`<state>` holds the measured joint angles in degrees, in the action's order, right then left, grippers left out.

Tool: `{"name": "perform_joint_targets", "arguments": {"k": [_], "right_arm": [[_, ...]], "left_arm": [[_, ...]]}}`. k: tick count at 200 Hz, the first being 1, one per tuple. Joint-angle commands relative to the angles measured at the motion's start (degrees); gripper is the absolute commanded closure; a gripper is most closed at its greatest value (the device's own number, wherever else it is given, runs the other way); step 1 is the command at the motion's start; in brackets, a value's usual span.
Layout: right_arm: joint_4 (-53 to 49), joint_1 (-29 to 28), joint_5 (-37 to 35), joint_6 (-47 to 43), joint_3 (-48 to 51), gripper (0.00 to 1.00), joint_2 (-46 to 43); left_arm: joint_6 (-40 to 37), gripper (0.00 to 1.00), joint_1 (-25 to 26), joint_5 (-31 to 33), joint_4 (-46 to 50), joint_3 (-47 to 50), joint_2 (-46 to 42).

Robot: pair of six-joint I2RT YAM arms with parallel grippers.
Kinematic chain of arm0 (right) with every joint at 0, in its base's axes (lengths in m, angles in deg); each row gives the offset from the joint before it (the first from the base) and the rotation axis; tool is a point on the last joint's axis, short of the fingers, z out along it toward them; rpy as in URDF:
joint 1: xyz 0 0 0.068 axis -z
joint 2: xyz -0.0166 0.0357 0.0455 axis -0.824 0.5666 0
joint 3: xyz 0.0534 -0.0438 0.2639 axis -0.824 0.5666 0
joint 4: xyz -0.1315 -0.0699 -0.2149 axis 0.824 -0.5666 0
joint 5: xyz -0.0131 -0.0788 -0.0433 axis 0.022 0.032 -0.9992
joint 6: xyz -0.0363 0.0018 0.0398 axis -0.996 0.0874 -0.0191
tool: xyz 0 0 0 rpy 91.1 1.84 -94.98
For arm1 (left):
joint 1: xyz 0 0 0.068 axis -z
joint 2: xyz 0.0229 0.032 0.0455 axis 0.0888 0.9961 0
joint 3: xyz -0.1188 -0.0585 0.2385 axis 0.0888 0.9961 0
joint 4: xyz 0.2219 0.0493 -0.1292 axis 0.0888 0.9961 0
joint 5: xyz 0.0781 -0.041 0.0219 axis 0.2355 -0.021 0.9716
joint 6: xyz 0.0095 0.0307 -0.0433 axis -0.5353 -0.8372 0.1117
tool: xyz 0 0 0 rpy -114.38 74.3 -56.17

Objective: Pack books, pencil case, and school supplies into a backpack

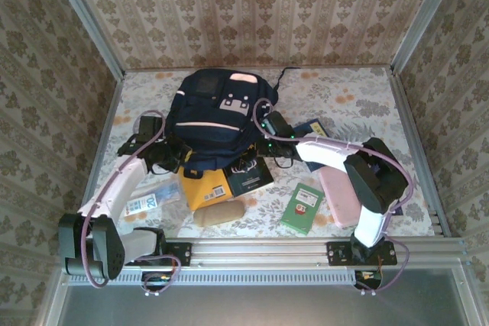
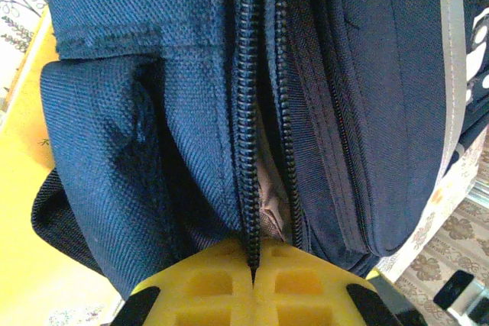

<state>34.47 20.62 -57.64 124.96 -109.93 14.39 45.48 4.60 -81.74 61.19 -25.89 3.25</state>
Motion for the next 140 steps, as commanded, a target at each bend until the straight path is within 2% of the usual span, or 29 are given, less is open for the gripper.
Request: {"name": "perform_joint_targets", "arguments": {"k": [1, 33, 65, 92, 114, 140], "right_arm": [[-2.53, 3.55, -0.07, 0.24, -2.97, 1.00, 3.13], [-3.28, 7.04, 2.90, 1.72, -7.60, 1.00, 6.30], [-6.08, 8.72, 3.63, 0.69, -13.00, 1.00, 7.99], [-8.83, 13.11, 4.88, 1.74, -17.56, 1.00, 10.54], [-8.63, 17.11, 9.27, 3.26, -21.11, 1.00, 13.20], [-12.45, 21.09, 13.28, 3.54, -30.10, 1.00, 18.76]], "left_arm": [[-1.53, 1.00, -0.38, 0.59, 1.13, -1.21, -1.51], [-1.89, 1.00, 0.94, 0.67, 0.89, -2.17, -1.78], [-4.67, 0.98, 6.77, 1.02, -2.54, -4.01, -0.84], [-7.88, 0.75, 12.46, -0.84, -4.98, -7.16, 2.13], [-11.27, 0.58, 15.31, -0.08, -3.10, -10.35, 3.05], [-14.93, 0.47, 16.06, 0.08, -1.48, -12.58, 2.30]]}}
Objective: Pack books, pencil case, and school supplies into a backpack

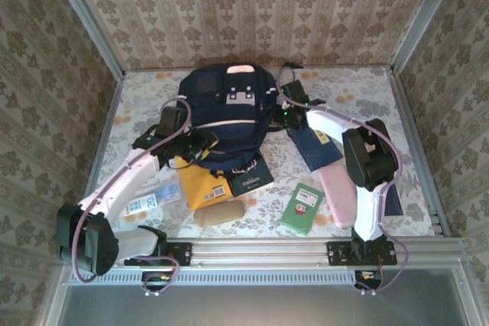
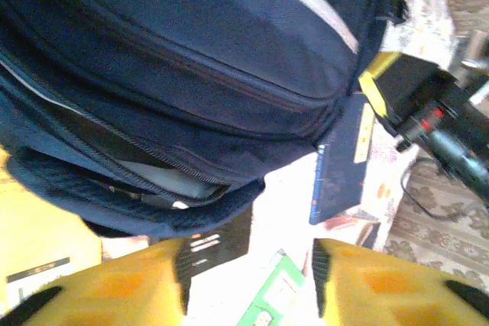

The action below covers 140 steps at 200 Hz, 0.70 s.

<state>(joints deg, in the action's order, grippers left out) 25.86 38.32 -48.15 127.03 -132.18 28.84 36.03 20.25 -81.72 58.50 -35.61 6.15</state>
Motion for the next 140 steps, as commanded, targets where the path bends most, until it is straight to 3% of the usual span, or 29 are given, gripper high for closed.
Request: {"name": "perform_joint_targets", "arguments": {"k": [1, 46, 66, 74, 92, 104, 115, 121, 140], "right_arm": [[-4.00, 3.47, 3.90, 1.46, -8.20, 1.00, 4.54], [-10.07, 6.44, 5.21, 0.93, -23.34, 1.00, 13.66], [-11.47, 7.23, 5.30, 0.96, -27.97, 0.95, 16.12], [-12.01, 7.17, 5.50, 0.40, -29.13, 0.89, 16.32], [-13.18, 6.43, 3.04, -1.25, -28.74, 0.52, 13.74], [-13.52, 5.50, -1.36, -2.70, -26.19, 0.39, 9.94], [-13.73, 4.19, -5.95, -4.26, -22.99, 0.35, 5.99], [-13.91, 3.25, -9.00, -5.26, -20.97, 0.27, 3.40], [-12.75, -0.36, -16.40, -6.96, -11.71, 0.26, -5.23]], "left_arm": [[-5.69, 0.47, 0.41, 0.05, 1.31, -2.91, -0.63], [-12.07, 0.44, -0.38, 1.79, 4.95, -3.34, -4.05], [-14.18, 0.44, -1.28, 2.72, 5.16, -1.90, -6.27], [-14.65, 0.44, -1.76, 3.04, 5.60, -1.50, -7.05], [-15.41, 0.44, -2.94, 4.79, 7.52, -0.46, -8.41], [-16.04, 0.44, -3.61, 6.19, 8.98, 0.08, -8.97], [-16.52, 0.43, -4.15, 7.16, 10.81, 0.43, -9.33], [-16.98, 0.43, -4.37, 7.67, 12.00, 0.55, -9.51], [-17.89, 0.42, -4.54, 9.25, 15.41, 1.71, -10.49]]}}
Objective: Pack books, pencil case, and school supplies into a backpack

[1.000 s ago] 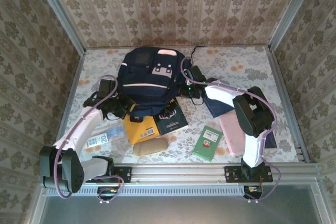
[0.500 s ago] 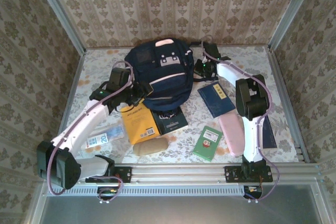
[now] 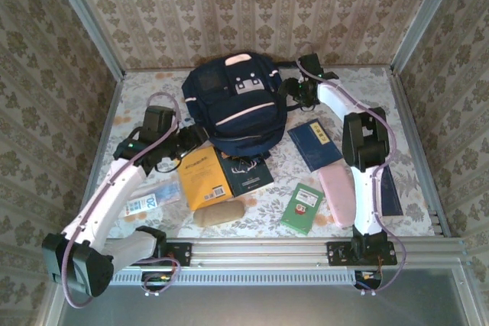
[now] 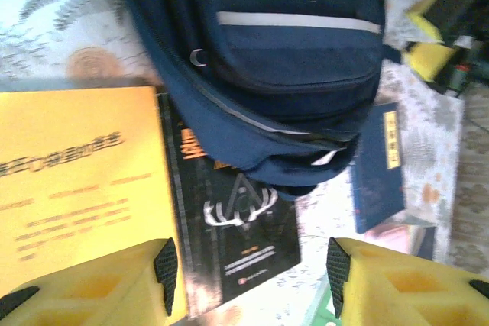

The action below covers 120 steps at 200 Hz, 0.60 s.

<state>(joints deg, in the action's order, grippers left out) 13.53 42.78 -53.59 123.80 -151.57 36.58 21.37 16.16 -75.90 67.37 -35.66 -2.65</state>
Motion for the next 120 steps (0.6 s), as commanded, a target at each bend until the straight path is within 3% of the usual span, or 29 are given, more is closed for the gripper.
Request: {"name": "perform_joint_targets", "arguments": {"k": [1, 17, 56, 78, 120], "right_arm": [[-0.17, -5.06, -11.08, -3.69, 8.55, 0.26, -13.60], [6.11, -7.67, -11.56, -2.43, 20.28, 0.27, -21.72], [10.93, -12.34, 0.16, -1.33, 39.04, 0.28, -31.88], [11.28, -19.07, 4.95, -2.32, 43.60, 0.27, -33.67], [12.88, -32.59, 7.66, 0.50, 41.43, 0.30, -28.86]], "left_arm": [[-3.25, 0.42, -0.48, 3.49, 6.66, 1.83, -1.86], [-3.28, 0.41, -0.65, 4.87, 7.98, 4.65, -3.58], [-2.39, 0.40, -0.33, 6.94, 8.86, 12.39, -7.88], [-0.94, 0.33, -1.81, 9.15, 9.25, 16.31, -9.32], [-0.45, 0.34, -8.03, -0.21, -2.78, 24.53, -7.55]]}}
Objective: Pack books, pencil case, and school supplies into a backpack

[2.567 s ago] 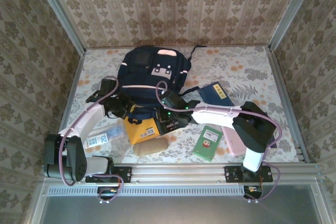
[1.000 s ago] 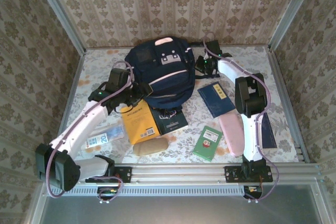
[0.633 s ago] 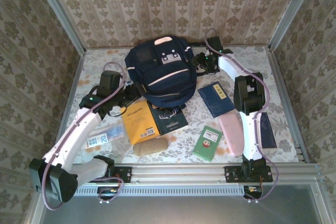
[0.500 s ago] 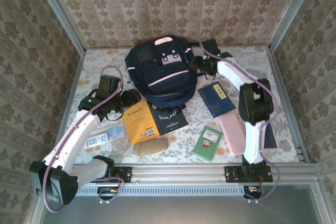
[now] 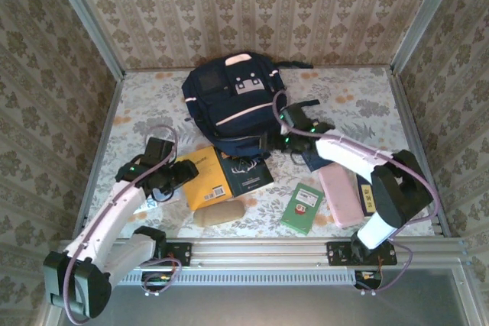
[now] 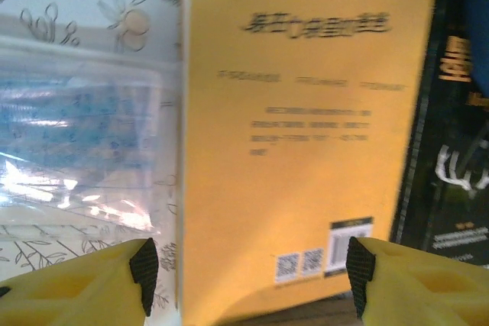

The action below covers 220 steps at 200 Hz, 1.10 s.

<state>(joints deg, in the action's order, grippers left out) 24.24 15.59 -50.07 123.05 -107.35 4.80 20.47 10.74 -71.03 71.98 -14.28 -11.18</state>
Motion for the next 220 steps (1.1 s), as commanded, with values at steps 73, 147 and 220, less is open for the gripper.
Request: {"name": "perform_joint_targets", "arguments": {"k": [73, 147, 220], "right_arm": [[0.37, -11.25, 2.45, 2.36, -14.12, 0.39, 17.50], [-0.66, -12.22, 3.50, 3.57, -17.00, 0.44, 23.71], [0.08, -12.19, 3.57, 4.66, -17.06, 0.46, 28.71]], "left_arm": [[-3.35, 0.34, -6.67, -5.64, -15.55, 5.59, 6.72], [-2.79, 0.34, -7.52, -9.43, -25.79, 7.10, 14.88], [0.25, 0.43, -7.57, -15.28, -28.89, 8.49, 11.19]]}}
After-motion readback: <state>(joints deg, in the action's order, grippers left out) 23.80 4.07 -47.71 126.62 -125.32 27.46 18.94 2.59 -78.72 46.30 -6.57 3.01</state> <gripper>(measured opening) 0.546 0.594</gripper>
